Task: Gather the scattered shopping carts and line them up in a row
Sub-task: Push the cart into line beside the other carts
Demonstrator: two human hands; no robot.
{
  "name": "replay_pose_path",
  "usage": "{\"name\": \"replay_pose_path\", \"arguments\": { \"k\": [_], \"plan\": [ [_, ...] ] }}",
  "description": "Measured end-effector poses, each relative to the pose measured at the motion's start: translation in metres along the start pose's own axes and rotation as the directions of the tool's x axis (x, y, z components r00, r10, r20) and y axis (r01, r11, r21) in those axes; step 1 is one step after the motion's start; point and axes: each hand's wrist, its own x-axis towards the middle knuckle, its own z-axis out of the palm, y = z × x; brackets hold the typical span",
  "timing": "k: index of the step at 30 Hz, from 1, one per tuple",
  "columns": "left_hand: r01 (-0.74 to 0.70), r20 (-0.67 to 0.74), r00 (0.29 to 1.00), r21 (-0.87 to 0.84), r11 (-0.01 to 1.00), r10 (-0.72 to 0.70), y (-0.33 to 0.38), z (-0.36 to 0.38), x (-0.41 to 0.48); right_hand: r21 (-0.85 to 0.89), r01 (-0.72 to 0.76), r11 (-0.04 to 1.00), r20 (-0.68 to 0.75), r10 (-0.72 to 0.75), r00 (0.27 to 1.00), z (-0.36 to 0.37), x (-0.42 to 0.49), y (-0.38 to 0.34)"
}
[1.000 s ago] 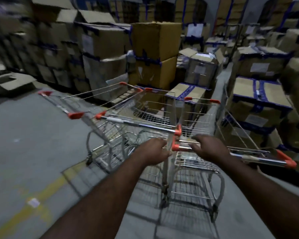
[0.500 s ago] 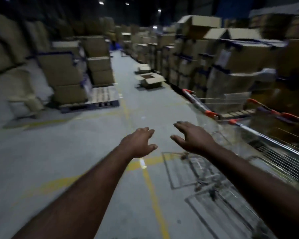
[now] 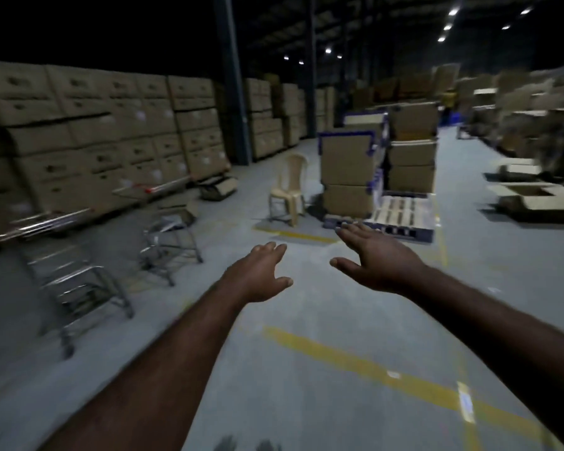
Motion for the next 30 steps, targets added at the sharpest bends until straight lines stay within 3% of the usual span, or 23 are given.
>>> {"name": "replay_pose_path", "arguments": {
  "k": [8, 17, 23, 30],
  "plan": [
    [0.273, -0.06, 0.961, 0.072, 0.959, -0.269, -0.126, -0.06, 0.042, 0.044, 0.276, 0.96, -0.017, -0.276, 0.961, 0.009, 0.176, -0.053],
    [0.462, -0.139, 0.88, 0.033, 0.886, -0.453, -0.276, -0.075, 0.066, 0.07, 0.474, 0.878, -0.008, -0.475, 0.88, 0.052, 0.339, -0.143],
    [0.492, -0.156, 0.864, 0.058, 0.869, -0.479, -0.398, -0.083, 0.099, 0.073, 0.518, 0.852, -0.038, -0.517, 0.855, 0.105, 0.458, -0.221],
    [0.469, -0.119, 0.88, 0.058, 0.881, -0.46, -0.553, -0.091, 0.173, 0.063, 0.472, 0.88, 0.028, -0.474, 0.88, 0.157, 0.596, -0.294]
  ]
}}
